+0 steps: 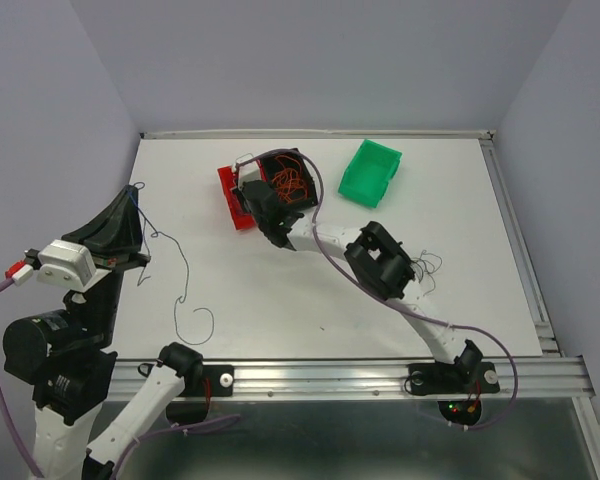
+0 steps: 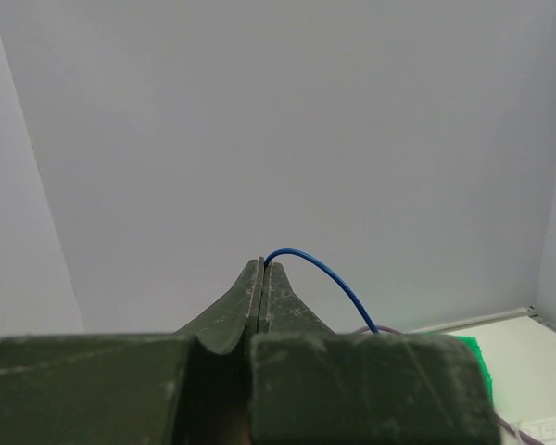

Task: Untangle the cables

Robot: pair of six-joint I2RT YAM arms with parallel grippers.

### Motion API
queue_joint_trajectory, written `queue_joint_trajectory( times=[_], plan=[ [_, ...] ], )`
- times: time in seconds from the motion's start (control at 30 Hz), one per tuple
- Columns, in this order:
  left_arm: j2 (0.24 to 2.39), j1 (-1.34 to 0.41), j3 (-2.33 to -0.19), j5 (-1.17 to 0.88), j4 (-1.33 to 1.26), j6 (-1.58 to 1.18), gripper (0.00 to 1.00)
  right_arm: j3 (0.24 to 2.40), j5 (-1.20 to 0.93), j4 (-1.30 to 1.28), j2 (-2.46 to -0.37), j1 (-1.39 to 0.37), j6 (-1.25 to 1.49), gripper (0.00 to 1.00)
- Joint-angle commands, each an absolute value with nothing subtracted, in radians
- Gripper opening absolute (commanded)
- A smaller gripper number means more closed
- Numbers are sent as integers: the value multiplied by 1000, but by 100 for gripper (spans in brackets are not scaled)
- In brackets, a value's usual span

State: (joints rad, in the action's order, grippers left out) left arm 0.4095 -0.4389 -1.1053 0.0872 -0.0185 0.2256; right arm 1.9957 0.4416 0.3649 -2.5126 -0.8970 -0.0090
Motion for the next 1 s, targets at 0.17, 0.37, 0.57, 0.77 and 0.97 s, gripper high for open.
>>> queue_joint_trajectory(
  times=[0.17,0.37,0.57,0.77,0.97],
  plan=[
    [456,-442,-1098,77,-66,241,0,2129,405,221,-2577,-882,36,0],
    [466,-442,-1095,69,-66,239,0,2157,373,155,-2588,-870,60,1],
    [488,-440,-1097,60,-66,239,0,2175,388,158,-2547,-868,57,14],
    [497,-440,-1094,55,-66,242,0,2132,354,195,-2468,-868,64,24],
    [515,-442,-1092,54,-66,245,0,1896,305,371,-2295,-870,77,36]
  ],
)
